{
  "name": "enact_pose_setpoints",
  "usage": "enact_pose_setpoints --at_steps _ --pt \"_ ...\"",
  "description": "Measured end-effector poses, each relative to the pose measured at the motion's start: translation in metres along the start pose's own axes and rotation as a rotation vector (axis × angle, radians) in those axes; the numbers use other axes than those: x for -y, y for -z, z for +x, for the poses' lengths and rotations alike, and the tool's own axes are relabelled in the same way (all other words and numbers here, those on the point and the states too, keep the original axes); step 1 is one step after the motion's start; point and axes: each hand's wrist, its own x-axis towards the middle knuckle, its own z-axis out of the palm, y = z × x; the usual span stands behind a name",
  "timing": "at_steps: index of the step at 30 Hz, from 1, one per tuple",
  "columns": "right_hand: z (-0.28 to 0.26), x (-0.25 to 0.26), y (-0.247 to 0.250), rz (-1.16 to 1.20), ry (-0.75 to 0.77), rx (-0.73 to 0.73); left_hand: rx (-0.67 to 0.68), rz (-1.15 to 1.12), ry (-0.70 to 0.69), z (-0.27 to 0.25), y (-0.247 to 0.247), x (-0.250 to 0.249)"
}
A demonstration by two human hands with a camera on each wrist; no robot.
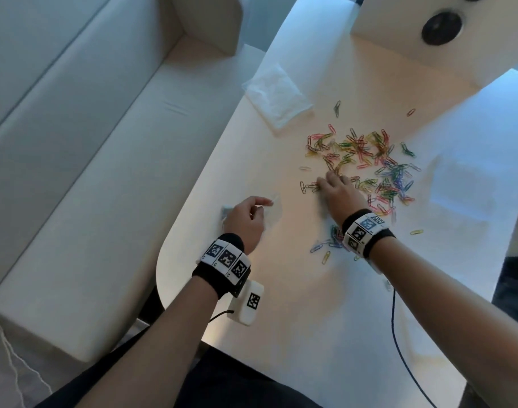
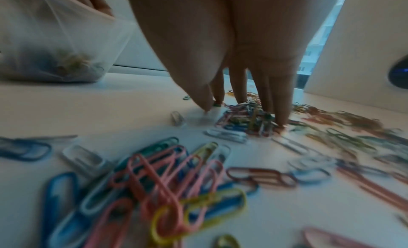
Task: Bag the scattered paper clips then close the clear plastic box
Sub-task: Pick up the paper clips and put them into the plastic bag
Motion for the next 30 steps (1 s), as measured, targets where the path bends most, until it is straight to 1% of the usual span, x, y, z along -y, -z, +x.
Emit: enact_pose_setpoints --at_steps 2,3,6,7,9,11,13,14,15,16,17,19,20,22,24,28,30 --pt "0.0 -0.004 0.001 0.076 0.016 -0.094 0.023 0.017 0.004 -0.001 -0.008 0.004" --pt "0.002 -0.007 0.002 0.126 0.0 -0.115 0.03 0.025 0.009 -0.002 -0.011 0.006" --pt "0.003 -0.016 0.009 0.34 -0.104 -0.216 0.049 0.044 0.02 -0.005 -0.017 0.008" --pt "0.001 -0.018 0.014 0.439 -0.181 -0.262 0.05 0.049 0.021 -0.006 -0.018 0.008" --pt "-0.005 -0.024 0.023 0.641 -0.395 -0.341 0.052 0.061 0.023 -0.007 -0.019 0.007" --pt "-0.014 -0.033 0.025 0.844 -0.606 -0.35 0.057 0.077 0.029 -0.008 -0.021 0.005" --pt "-0.027 -0.037 0.027 1.111 -0.736 -0.362 0.059 0.074 0.036 -0.008 -0.024 0.003" --pt "-0.035 -0.035 0.031 1.319 -0.776 -0.376 0.062 0.069 0.04 -0.008 -0.026 0.001" --pt "-0.045 -0.028 0.037 1.562 -0.795 -0.376 0.063 0.064 0.04 -0.009 -0.028 -0.001" --pt "-0.056 -0.021 0.043 1.788 -0.78 -0.363 0.062 0.056 0.038 -0.01 -0.03 -0.004" --pt "-0.067 -0.011 0.049 1.955 -0.747 -0.327 0.061 0.044 0.036 -0.012 -0.032 -0.006" --pt "-0.088 0.011 0.058 2.156 -0.646 -0.215 0.054 0.012 0.035 -0.016 -0.037 -0.011" --pt "-0.096 0.023 0.058 2.203 -0.604 -0.158 0.053 -0.007 0.036 -0.018 -0.041 -0.013" --pt "-0.107 0.045 0.055 2.201 -0.568 -0.08 0.064 -0.028 0.032 -0.025 -0.047 -0.017" --pt "-0.112 0.064 0.048 2.056 -0.576 -0.078 0.076 -0.027 0.02 -0.031 -0.052 -0.02" --pt "-0.114 0.077 0.036 1.426 -0.571 -0.132 0.079 -0.001 -0.022 -0.047 -0.059 -0.02" --pt "-0.114 0.078 0.041 1.256 -0.562 -0.123 0.077 0.013 -0.031 -0.053 -0.063 -0.019"
